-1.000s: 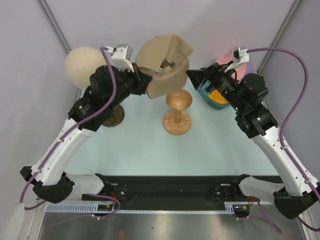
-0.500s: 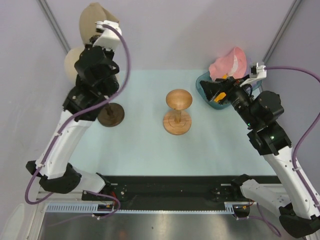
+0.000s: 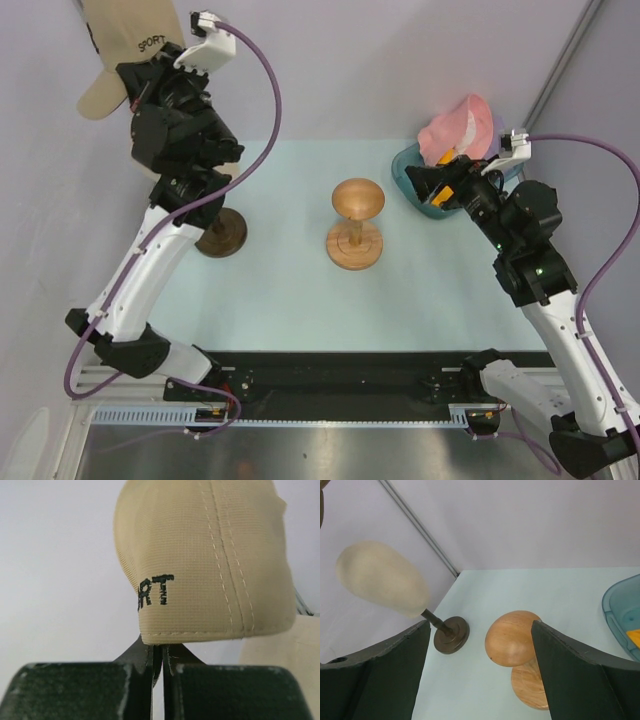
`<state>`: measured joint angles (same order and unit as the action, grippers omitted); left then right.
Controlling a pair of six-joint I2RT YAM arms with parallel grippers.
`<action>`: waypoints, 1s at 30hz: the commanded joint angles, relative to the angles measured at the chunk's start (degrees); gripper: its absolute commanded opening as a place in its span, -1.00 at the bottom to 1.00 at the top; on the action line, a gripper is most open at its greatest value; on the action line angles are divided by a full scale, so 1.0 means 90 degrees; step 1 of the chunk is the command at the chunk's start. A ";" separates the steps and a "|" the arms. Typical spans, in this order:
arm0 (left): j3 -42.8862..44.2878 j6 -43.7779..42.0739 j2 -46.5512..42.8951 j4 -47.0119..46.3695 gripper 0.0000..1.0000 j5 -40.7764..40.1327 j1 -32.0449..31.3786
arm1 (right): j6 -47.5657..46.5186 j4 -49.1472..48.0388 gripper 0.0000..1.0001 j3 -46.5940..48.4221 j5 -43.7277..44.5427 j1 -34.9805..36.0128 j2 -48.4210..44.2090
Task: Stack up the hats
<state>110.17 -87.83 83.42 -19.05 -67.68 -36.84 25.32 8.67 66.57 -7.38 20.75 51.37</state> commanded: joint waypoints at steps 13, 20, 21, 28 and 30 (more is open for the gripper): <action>-0.2768 0.0354 -0.1270 0.0258 -0.99 -0.0576 0.0851 | 0.0223 -0.0328 0.74 -0.0121 -0.0606 -0.0353 -0.0122; -0.3411 0.1155 -0.1495 0.1238 -0.99 -0.0654 0.0832 | 0.0419 -0.0416 0.74 -0.0189 -0.0704 -0.0402 -0.0074; -0.3471 0.1204 -0.1534 0.1402 -0.99 -0.0634 0.0832 | 0.0477 -0.0445 0.74 -0.0199 -0.0723 -0.0411 -0.0083; -0.4105 0.2132 -0.1915 0.2976 -0.99 -0.0497 0.0364 | 0.0536 -0.0465 0.74 -0.0209 -0.0782 -0.0421 0.0024; -0.4321 0.2210 -0.1944 0.3208 -0.99 -0.0478 0.0256 | 0.0585 -0.0513 0.73 -0.0209 -0.0792 -0.0421 0.0044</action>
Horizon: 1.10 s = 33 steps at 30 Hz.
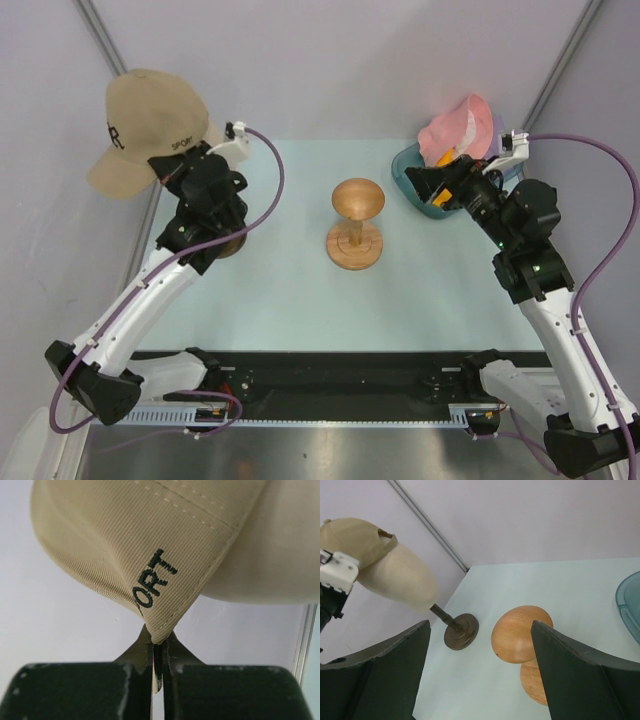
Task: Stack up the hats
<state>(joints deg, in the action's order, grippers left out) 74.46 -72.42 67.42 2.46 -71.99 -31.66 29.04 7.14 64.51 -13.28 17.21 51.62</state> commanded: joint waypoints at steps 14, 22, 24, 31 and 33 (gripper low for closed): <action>0.0348 0.2314 0.0184 0.2812 -0.99 0.0440 -0.0398 | 0.0182 -0.0324 0.73 0.0039 -0.0185 -0.0037 -0.0002; 0.1559 0.2470 0.0946 0.3095 -0.99 0.0762 -0.0291 | 0.0172 -0.0324 0.73 0.0117 -0.0204 -0.0047 -0.0002; 0.1707 0.2684 0.1073 0.3330 -0.99 0.0928 -0.0194 | 0.0095 -0.0256 0.73 0.0175 -0.0185 -0.0047 -0.0022; 0.1591 0.2773 0.1122 0.3525 -0.99 0.1172 0.0090 | -0.0004 -0.0187 0.73 0.0225 -0.0165 -0.0047 0.0007; 0.1474 0.2900 0.1132 0.3594 -0.99 0.1250 0.0187 | 0.0006 -0.0217 0.73 0.0215 -0.0204 -0.0047 0.0027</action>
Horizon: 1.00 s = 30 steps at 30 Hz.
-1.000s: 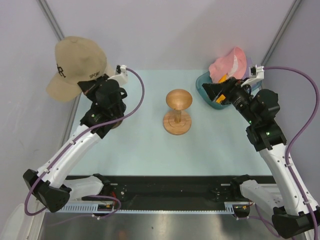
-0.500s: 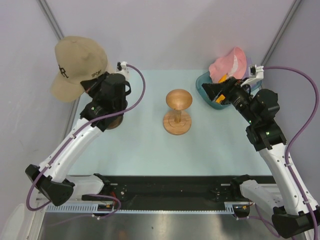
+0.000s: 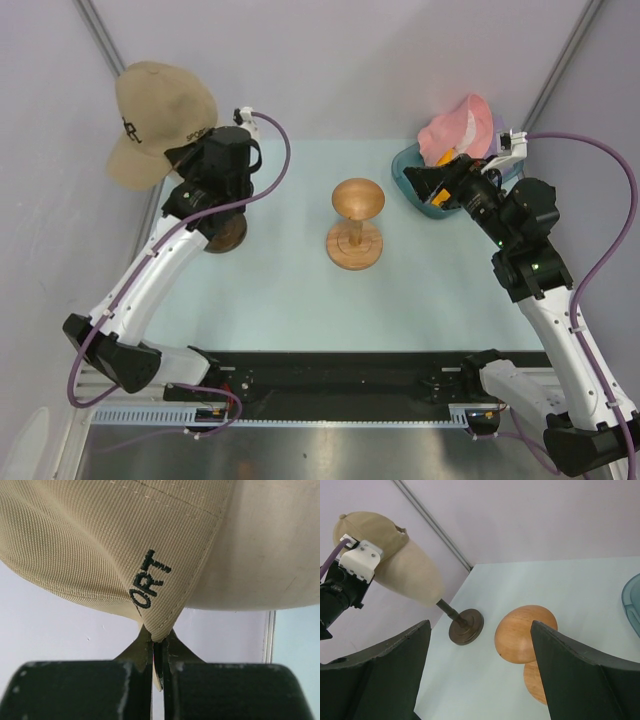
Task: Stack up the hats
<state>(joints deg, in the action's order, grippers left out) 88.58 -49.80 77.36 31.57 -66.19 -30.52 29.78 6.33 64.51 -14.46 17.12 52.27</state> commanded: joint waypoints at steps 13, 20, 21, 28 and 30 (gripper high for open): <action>-0.0525 0.1871 0.0163 0.1599 -0.99 0.1455 0.0296 | -0.0047 -0.0185 0.73 0.0186 -0.0093 -0.0047 0.0032; -0.0350 0.1920 0.0349 0.1483 -0.99 0.1496 0.0315 | -0.0038 -0.0195 0.73 0.0225 -0.0093 -0.0047 0.0100; -0.0350 0.1891 0.0349 0.1463 -0.99 0.1495 0.0315 | -0.0047 -0.0186 0.73 0.0234 -0.0083 -0.0047 0.0120; -0.0418 0.2338 0.0369 0.1774 -1.00 0.1690 0.0315 | -0.0096 -0.0166 0.72 0.0254 -0.0015 -0.0038 0.0188; -0.0369 0.2466 0.0301 0.1941 -0.99 0.1847 0.0306 | -0.0125 -0.0156 0.72 0.0264 0.0014 -0.0038 0.0198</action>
<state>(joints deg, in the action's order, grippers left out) 84.77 -32.86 79.09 43.24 -59.72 -27.22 29.76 6.28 64.53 -14.46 17.02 54.04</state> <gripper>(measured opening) 0.040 0.863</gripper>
